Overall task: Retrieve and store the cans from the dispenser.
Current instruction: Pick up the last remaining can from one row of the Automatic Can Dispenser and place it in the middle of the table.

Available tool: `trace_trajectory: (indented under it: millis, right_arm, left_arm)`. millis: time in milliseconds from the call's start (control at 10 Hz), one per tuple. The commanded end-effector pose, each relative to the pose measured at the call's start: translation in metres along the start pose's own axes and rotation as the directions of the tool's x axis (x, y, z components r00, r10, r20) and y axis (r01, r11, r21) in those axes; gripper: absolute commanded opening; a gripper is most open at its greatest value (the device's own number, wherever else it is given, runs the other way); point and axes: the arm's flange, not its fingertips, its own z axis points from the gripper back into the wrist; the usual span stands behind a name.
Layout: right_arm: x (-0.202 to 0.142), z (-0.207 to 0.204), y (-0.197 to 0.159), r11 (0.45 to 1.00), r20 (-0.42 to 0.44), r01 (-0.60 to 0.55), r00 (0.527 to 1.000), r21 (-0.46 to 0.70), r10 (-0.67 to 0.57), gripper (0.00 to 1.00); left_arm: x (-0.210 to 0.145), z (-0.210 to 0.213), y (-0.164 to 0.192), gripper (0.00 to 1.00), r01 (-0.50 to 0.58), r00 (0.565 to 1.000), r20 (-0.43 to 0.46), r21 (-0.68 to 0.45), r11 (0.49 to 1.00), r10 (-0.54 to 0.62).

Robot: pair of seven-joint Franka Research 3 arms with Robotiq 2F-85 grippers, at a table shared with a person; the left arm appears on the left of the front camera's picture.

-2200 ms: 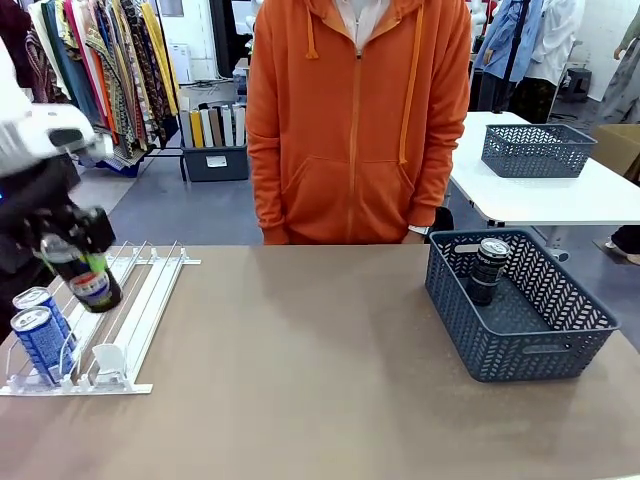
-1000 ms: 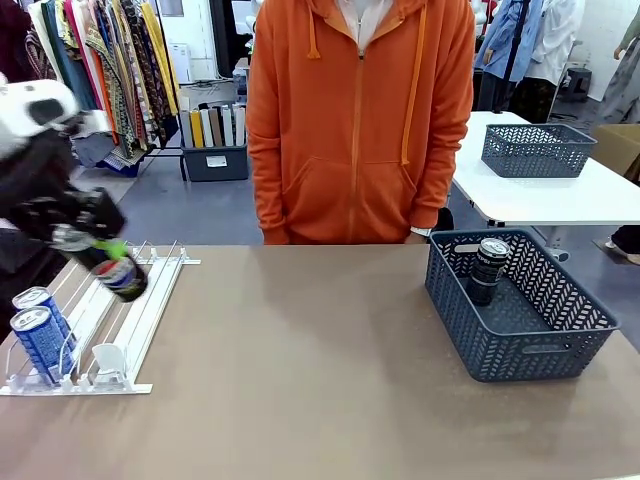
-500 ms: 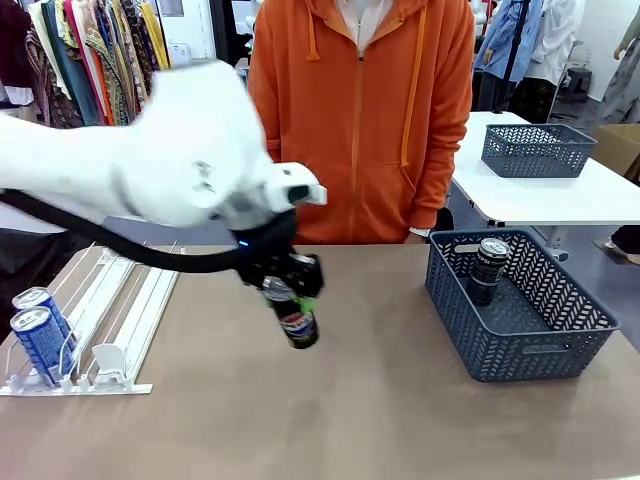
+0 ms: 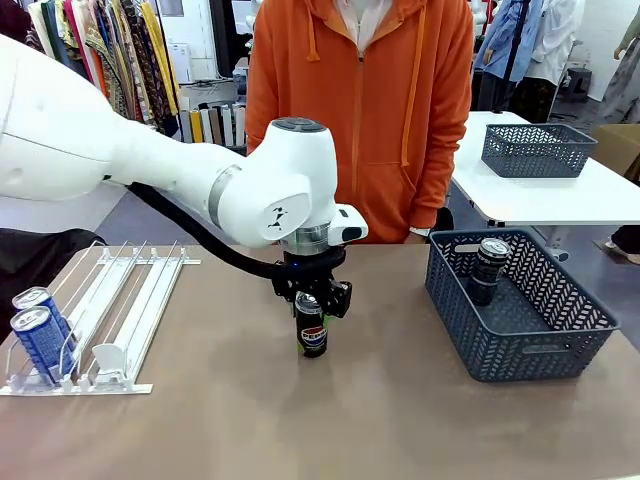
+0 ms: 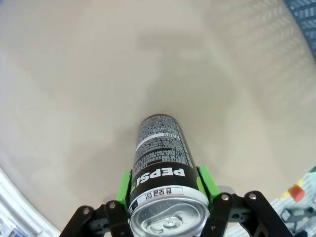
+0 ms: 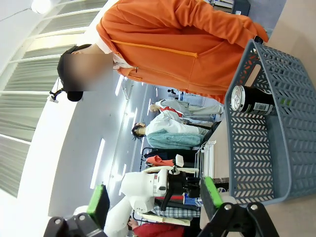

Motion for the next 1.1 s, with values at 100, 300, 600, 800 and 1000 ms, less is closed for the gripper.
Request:
trace_trajectory:
  millis: [100, 300, 600, 800, 1000]
  right_arm:
    - [-0.001, 0.002, 0.005, 1.000, -0.007, 0.013, 1.000, 0.001, -0.013, 1.00]
    - [-0.001, 0.002, 0.005, 1.000, -0.007, 0.013, 1.000, 0.001, -0.013, 1.00]
    - [-0.001, 0.002, 0.005, 1.000, -0.007, 0.013, 1.000, 0.001, -0.013, 1.00]
    - [-0.001, 0.002, 0.005, 1.000, -0.007, 0.013, 1.000, 0.001, -0.013, 1.00]
    - [-0.001, 0.002, 0.005, 1.000, -0.007, 0.013, 1.000, 0.001, -0.013, 1.00]
  left_arm:
    - [0.011, -0.001, -0.002, 0.00, -0.034, 0.998, -0.043, -0.002, 0.999, 0.034]
    - [0.008, -0.004, -0.003, 0.00, -0.030, 0.997, -0.067, -0.001, 1.000, 0.030]
    - [0.007, -0.002, -0.004, 1.00, -0.026, 0.999, -0.043, 0.015, 1.000, 0.026]
    - [0.001, 0.016, 0.005, 1.00, -0.054, 0.999, 0.000, -0.002, 0.999, 0.054]
    - [-0.014, 0.053, 0.013, 1.00, -0.075, 0.993, 0.093, -0.006, 0.997, 0.075]
